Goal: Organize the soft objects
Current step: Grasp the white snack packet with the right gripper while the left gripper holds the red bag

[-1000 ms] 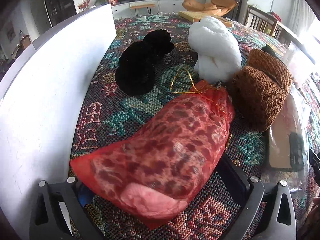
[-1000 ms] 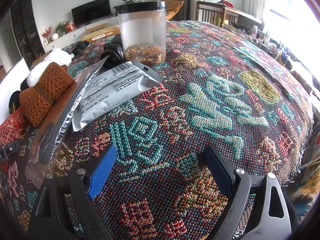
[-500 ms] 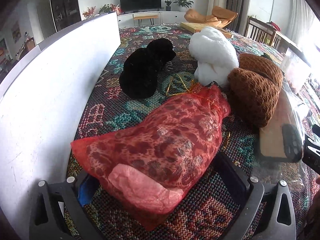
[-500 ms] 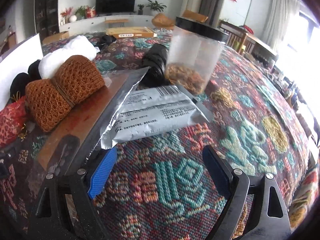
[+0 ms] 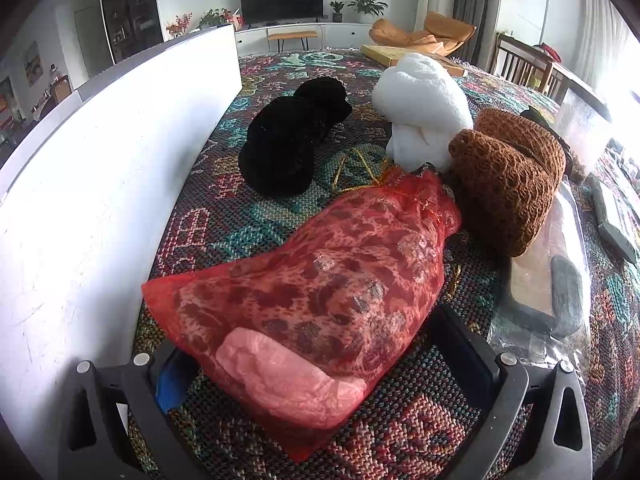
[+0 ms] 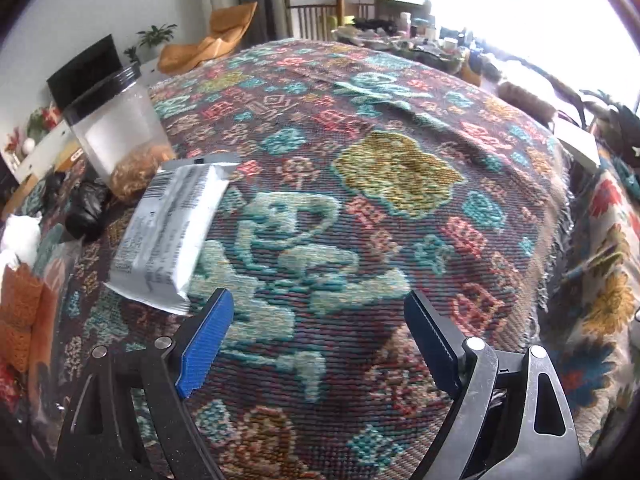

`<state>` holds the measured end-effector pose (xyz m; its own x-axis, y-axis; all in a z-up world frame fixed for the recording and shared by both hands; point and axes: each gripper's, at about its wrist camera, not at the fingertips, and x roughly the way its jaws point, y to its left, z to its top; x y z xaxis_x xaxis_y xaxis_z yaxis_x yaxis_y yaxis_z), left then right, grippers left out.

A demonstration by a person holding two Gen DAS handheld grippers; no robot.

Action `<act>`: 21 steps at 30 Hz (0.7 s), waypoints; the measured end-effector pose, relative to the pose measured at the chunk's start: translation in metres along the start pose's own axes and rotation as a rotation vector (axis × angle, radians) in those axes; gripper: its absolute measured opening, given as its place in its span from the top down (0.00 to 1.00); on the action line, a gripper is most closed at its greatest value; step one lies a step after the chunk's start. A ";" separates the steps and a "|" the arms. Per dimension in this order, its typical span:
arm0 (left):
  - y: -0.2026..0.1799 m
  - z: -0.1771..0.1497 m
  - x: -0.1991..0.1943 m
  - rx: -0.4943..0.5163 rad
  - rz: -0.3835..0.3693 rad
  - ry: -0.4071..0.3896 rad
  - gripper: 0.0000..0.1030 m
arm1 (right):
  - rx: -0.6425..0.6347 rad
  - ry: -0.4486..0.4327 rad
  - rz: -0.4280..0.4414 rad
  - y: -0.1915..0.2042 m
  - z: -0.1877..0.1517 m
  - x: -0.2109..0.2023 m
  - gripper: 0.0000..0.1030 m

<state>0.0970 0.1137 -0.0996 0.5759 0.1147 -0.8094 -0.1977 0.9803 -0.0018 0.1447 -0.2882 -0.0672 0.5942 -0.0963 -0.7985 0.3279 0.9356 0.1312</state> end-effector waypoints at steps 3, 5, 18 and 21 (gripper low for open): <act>0.000 0.000 0.000 0.000 0.000 0.000 0.00 | 0.003 0.013 0.105 0.034 0.018 0.006 0.14; 0.000 0.000 0.000 0.000 0.000 0.000 0.00 | -0.030 0.066 0.091 0.058 0.029 0.025 0.13; -0.001 0.000 0.000 0.001 0.001 0.000 0.00 | -0.247 0.120 0.148 0.009 0.121 0.088 0.33; -0.001 0.001 0.000 0.011 -0.008 0.015 0.00 | -0.193 0.163 0.164 -0.002 0.145 0.099 0.29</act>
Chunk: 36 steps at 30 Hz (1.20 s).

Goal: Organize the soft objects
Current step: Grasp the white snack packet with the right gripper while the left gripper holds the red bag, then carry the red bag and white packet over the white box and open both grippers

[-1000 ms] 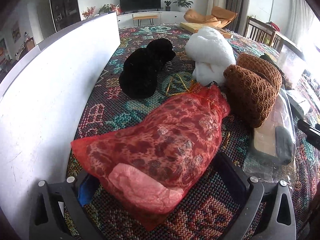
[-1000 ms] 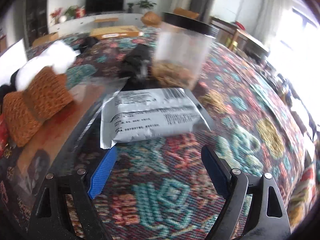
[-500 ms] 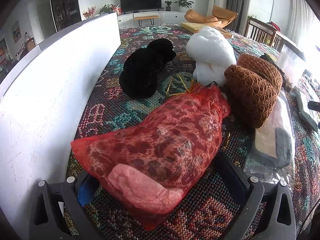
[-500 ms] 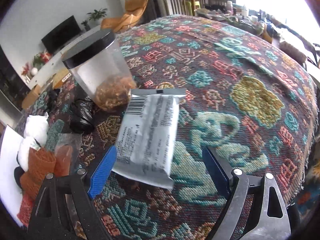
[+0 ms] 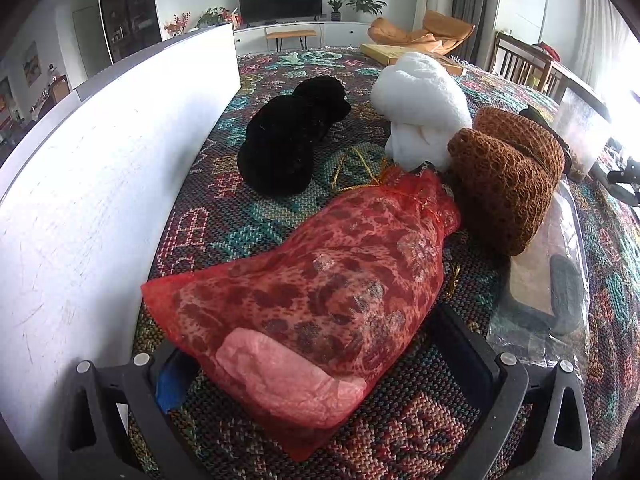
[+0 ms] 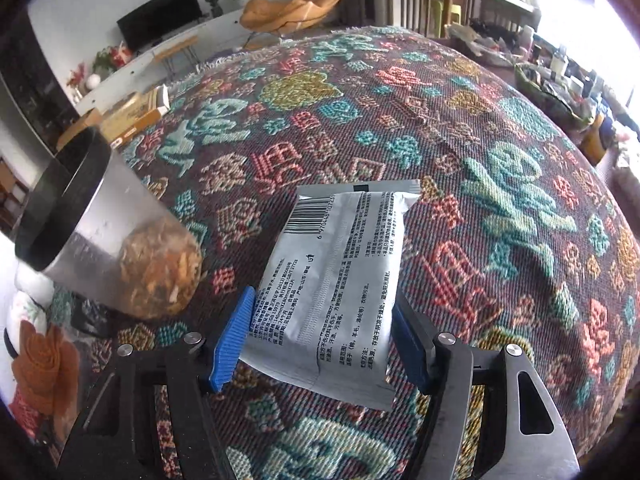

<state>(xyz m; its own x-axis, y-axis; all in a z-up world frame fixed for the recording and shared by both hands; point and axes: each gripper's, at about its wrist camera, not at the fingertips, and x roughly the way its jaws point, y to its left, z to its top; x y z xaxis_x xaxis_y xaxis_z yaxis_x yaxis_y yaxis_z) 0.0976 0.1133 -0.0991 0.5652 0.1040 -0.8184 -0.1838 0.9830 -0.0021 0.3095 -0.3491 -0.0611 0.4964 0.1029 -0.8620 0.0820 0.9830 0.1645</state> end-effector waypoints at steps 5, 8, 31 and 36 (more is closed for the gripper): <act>0.001 0.001 -0.010 0.066 -0.025 0.089 0.00 | 0.129 0.082 0.024 -0.008 0.018 -0.001 0.24; 0.000 -0.001 -0.021 0.094 -0.054 0.087 0.00 | 0.036 0.138 -0.055 0.009 0.025 0.015 0.21; 0.086 0.043 -0.117 -0.182 -0.309 -0.032 0.70 | -0.267 -0.076 0.346 0.224 -0.005 -0.151 0.44; 0.166 0.027 -0.138 -0.263 -0.119 -0.052 0.70 | -0.428 0.051 0.628 0.364 -0.084 -0.167 0.44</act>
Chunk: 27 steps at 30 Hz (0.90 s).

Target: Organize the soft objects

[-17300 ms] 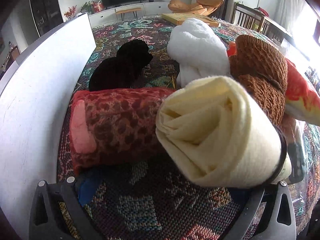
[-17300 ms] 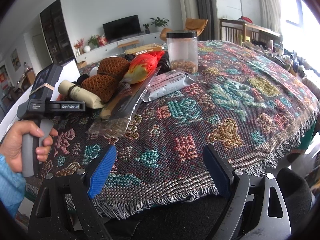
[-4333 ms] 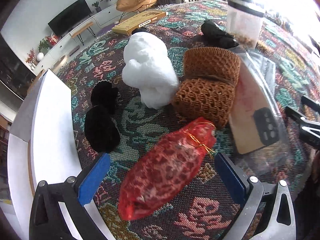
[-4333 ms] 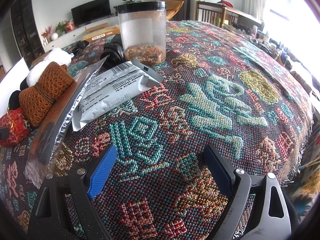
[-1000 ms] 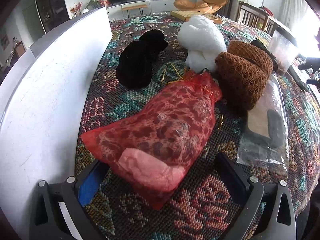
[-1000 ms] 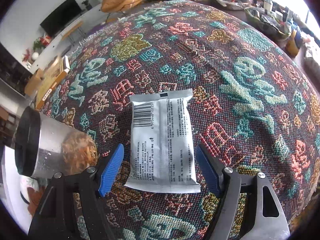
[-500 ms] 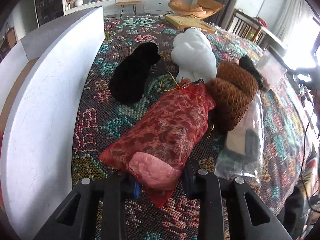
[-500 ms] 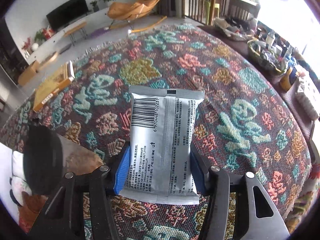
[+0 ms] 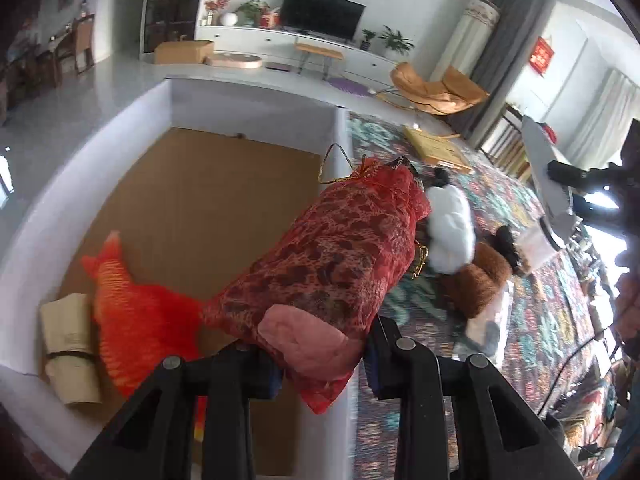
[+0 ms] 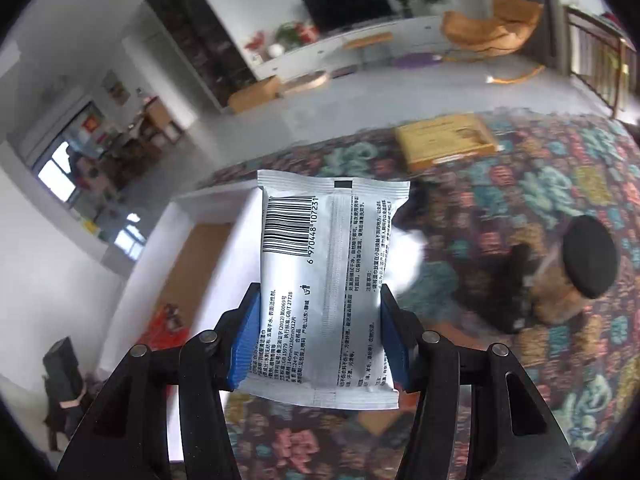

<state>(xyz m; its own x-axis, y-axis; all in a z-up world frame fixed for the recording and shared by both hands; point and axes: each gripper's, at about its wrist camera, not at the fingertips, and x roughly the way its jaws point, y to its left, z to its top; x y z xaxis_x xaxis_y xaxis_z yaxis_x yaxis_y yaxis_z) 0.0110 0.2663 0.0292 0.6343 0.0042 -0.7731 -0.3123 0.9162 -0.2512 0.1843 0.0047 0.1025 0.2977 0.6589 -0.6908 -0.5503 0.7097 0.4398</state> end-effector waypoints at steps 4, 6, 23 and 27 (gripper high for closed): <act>0.064 -0.008 -0.003 -0.085 0.227 0.016 0.51 | -0.099 0.099 0.155 0.096 -0.021 0.066 0.39; 0.089 -0.013 0.001 -0.148 0.270 0.050 0.20 | -0.106 0.146 0.204 0.119 -0.032 0.095 0.28; -0.112 -0.057 0.016 0.231 -0.219 0.072 0.06 | 0.107 -0.156 -0.656 -0.136 -0.194 -0.033 0.27; -0.165 -0.091 0.085 0.335 -0.195 0.168 0.06 | 0.268 -0.125 -0.736 -0.201 -0.212 -0.044 0.27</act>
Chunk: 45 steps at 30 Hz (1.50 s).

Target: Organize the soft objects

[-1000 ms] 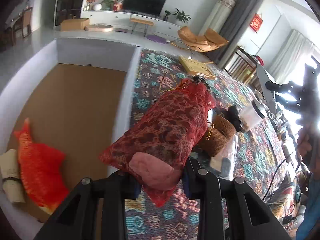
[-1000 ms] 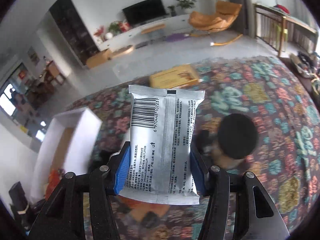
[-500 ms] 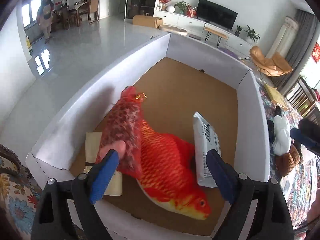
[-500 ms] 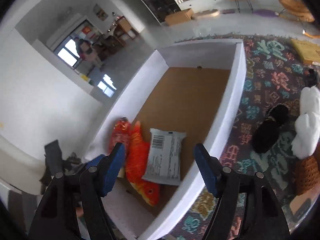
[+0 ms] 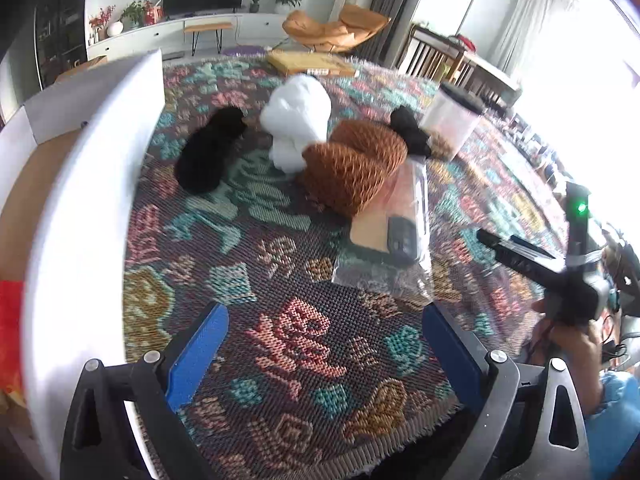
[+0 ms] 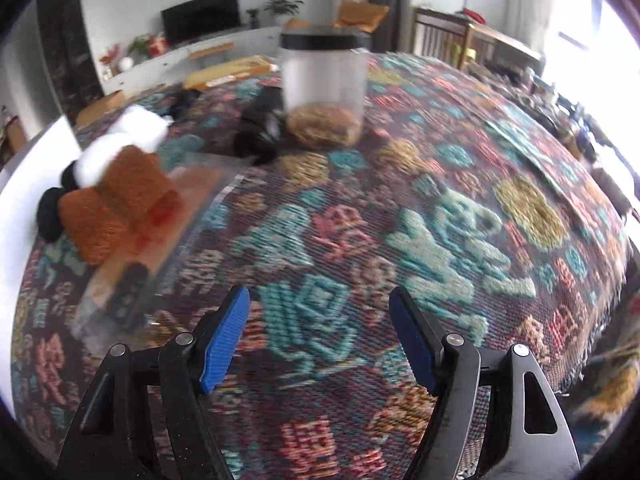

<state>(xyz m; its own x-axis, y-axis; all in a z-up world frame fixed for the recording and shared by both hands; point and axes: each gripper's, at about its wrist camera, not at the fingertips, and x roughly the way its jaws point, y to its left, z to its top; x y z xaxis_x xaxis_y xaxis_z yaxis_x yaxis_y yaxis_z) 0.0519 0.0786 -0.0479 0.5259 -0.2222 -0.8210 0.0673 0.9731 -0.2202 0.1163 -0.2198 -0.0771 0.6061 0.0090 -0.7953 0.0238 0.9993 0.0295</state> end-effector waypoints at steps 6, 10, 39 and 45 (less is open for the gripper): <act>0.002 0.007 0.061 0.072 0.190 -0.053 0.06 | 0.004 -0.066 -0.013 -0.014 -0.007 0.013 0.17; 0.014 0.018 0.076 0.059 0.188 -0.071 0.00 | 0.001 -0.070 -0.018 -0.014 -0.008 0.012 0.15; 0.014 0.019 0.079 0.065 0.205 -0.067 0.00 | 0.002 -0.068 -0.015 -0.013 -0.013 0.009 0.13; 0.014 0.019 0.079 0.064 0.205 -0.068 0.00 | -0.006 -0.062 -0.020 -0.011 -0.012 0.009 0.13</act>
<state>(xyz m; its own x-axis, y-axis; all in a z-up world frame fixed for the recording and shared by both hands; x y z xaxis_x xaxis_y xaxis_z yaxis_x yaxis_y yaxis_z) 0.1107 0.0760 -0.1057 0.5897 -0.0172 -0.8074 0.0061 0.9998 -0.0168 0.1119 -0.2303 -0.0921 0.6534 -0.0131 -0.7569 0.0320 0.9994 0.0104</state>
